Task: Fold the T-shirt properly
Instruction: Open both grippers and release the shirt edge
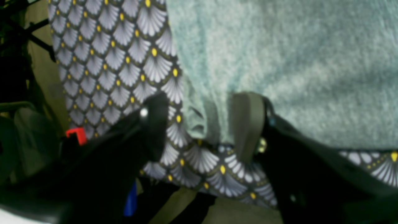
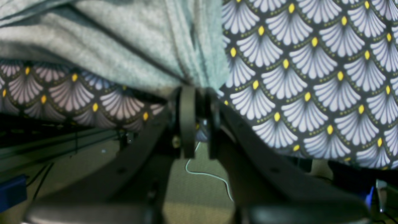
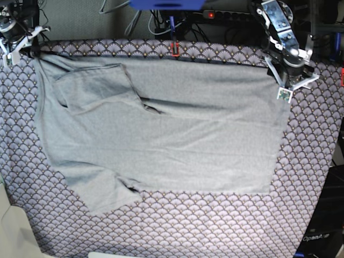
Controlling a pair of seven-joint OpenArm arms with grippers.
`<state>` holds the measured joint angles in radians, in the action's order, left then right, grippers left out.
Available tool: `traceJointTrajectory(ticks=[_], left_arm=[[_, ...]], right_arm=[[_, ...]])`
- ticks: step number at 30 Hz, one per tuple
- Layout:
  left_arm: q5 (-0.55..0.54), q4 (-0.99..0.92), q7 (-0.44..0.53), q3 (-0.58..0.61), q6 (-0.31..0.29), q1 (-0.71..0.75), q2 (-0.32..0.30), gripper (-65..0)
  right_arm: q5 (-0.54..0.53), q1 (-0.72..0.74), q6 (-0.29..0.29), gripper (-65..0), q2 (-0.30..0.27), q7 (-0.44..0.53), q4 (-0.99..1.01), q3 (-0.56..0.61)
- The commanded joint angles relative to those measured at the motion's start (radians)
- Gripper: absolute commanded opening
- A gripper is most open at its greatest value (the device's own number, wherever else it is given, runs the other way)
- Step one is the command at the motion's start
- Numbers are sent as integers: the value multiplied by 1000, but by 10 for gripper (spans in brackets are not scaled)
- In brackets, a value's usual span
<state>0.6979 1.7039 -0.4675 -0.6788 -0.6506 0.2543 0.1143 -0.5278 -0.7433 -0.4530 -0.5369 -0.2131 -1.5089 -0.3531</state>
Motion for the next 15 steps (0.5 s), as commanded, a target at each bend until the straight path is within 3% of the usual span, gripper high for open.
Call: traceJointTrajectory(ticks=[1,3,8,15], left_arm=[[-4,11,2,4,-11,4,2,-316],[-4,11,2,4,-11,4,2,-316],[-4,11,2,4,-11,4,2,-315],[-4,6,2,4,-11,4,2,-314]], right_arm=[[-4,-8,-13,-564,-18,16,-9,-11],[-4,-8,-13,-537,-18,14,-9,-11],[-4,-12,-13,-402,-13,14,-9,-34],[-4,-15,-13,-259,28,20,-9,-108]])
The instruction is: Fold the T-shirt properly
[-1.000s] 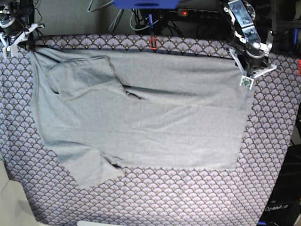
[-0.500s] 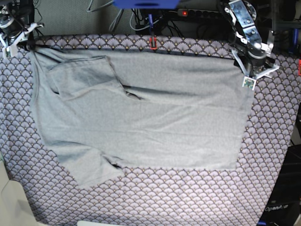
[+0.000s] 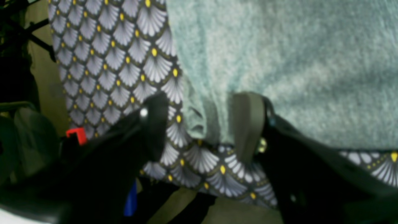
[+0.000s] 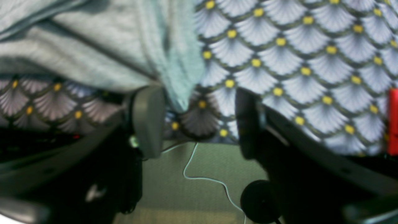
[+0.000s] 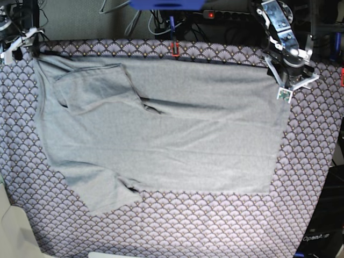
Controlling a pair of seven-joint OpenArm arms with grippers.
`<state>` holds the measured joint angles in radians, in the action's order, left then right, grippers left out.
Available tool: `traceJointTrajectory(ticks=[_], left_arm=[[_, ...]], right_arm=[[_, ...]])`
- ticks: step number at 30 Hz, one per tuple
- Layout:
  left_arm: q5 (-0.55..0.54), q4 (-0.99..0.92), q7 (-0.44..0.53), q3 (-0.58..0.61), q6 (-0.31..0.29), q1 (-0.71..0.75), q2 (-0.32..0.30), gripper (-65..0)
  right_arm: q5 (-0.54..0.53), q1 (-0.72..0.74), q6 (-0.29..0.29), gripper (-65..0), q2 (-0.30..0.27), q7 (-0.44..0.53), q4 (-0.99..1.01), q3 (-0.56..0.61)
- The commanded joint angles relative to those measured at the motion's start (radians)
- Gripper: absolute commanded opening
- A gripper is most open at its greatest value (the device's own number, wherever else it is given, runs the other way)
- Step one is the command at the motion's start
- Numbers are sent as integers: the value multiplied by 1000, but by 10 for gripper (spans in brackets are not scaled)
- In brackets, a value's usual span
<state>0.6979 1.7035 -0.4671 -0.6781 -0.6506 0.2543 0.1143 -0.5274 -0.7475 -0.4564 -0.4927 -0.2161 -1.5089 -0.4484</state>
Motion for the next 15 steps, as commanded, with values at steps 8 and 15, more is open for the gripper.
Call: traceJointTrajectory(ticks=[8,15], left_arm=[[-5,14,1,-1,-11,-2,17,-313],[-8,94,1,-4,-11,-6,43,-313]], right_arm=[[-4,-10,-9,-250,18,19,-14,-109],[-4,-11,-9,-250,15,17,-15,-126]])
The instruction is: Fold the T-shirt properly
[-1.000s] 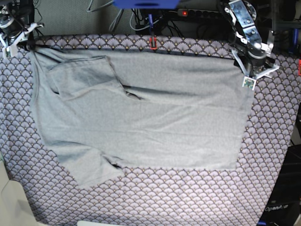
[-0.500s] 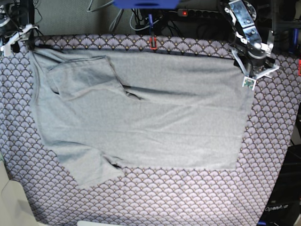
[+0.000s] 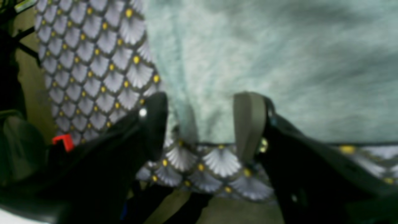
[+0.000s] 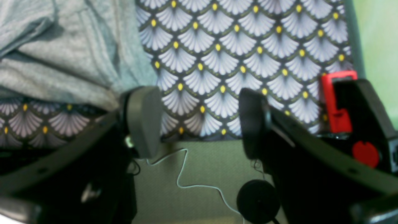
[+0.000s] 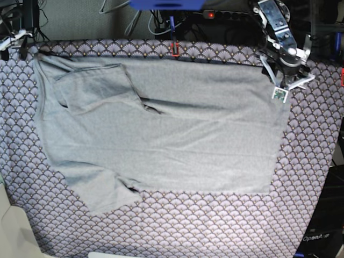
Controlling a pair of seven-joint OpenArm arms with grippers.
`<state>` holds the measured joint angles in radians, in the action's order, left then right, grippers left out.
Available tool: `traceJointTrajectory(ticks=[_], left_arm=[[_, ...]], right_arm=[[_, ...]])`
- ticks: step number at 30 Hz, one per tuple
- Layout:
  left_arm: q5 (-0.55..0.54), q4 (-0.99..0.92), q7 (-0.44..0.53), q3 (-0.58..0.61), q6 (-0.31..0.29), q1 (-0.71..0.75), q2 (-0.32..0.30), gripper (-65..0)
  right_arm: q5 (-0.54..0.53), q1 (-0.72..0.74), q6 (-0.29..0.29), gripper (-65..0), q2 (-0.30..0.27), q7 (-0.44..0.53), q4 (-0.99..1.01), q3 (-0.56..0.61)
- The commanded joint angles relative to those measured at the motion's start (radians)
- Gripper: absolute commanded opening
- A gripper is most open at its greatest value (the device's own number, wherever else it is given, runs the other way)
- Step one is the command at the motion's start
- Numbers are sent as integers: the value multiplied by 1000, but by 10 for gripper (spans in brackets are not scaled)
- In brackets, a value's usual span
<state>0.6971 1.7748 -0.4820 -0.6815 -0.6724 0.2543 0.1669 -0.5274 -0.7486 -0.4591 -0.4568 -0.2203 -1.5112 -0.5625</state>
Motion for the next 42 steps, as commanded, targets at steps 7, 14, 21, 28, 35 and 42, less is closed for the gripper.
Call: traceJointTrajectory(ticks=[7,14,21,28,35,42], left_arm=[[-107,122,7,-7,12,-6,-10,-313],[-116,116,7,-62,15,-54,-10,-313],[-110,116,6,-113,23,-112,-10,-313],[-109,115,6,-111,23,-105,-10,-313],[-109,113,6,-114,23,-103,-10,-313],[-110,84,6,-114,19,-102,-10,-313]], right_arm=[[-6,7,-7,-252,-64,29,-15,-8],[-4,142,-7,-254,-67,25,-21,-14],[-4,278,-7,-255,-7,22,-21,-80],[-6,289,-7,-250,42,28,-52,-84],[-4,291,-7,-254,92,26,-35,-143],[-7,300,-7,-254,161,25,-35,-278]])
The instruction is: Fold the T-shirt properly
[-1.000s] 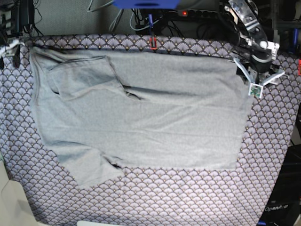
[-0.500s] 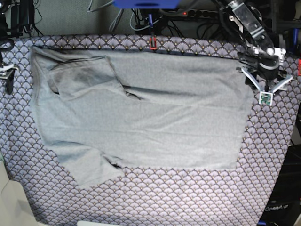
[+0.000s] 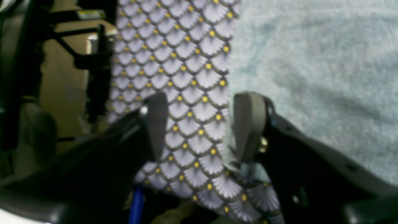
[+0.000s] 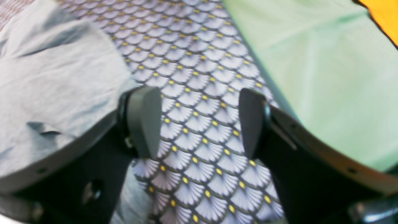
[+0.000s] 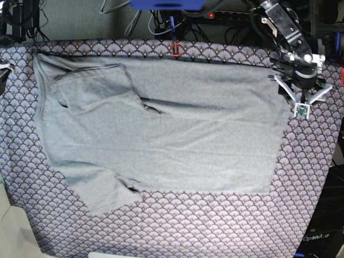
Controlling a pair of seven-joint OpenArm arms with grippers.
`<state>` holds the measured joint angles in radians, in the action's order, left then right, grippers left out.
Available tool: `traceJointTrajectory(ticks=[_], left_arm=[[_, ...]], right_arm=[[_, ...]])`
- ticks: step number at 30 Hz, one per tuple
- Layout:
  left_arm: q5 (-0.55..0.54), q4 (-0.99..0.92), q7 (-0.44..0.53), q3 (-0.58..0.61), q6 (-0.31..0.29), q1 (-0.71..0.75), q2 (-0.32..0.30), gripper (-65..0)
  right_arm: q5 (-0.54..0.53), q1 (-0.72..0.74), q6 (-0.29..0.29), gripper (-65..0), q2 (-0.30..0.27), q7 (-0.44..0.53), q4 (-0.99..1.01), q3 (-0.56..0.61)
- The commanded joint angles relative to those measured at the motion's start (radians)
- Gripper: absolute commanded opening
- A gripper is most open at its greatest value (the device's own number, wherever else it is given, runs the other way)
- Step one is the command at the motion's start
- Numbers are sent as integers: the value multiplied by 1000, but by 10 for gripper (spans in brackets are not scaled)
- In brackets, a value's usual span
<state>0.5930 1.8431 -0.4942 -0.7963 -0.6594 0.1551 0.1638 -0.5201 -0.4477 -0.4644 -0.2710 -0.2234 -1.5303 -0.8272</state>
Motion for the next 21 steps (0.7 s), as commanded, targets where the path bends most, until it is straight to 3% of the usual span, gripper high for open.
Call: traceJointTrajectory(ticks=[1,9,14,17,21], left_arm=[[-5,10,18,1,3,-2,-7,-313],[-5,-10,18,7,0,18,-7,-313],[-5,-10,18,2,-1,18,-7,-313],[-5,-10,18,1,-1,18,-7,-313],[-5,-10,18,2,-1,18,-7,-313]], right_arm=[[-15,-3,-1,-254,-23,25,-16,-17],[-19,-3,-1,-249,2,29,-16,-105],[-19,0,-124,-248,22,25,-17,-142],[-13,34,-126,-248,57,29,-17,-175],[-12,30,-150,-248,59,29,-19,-177]])
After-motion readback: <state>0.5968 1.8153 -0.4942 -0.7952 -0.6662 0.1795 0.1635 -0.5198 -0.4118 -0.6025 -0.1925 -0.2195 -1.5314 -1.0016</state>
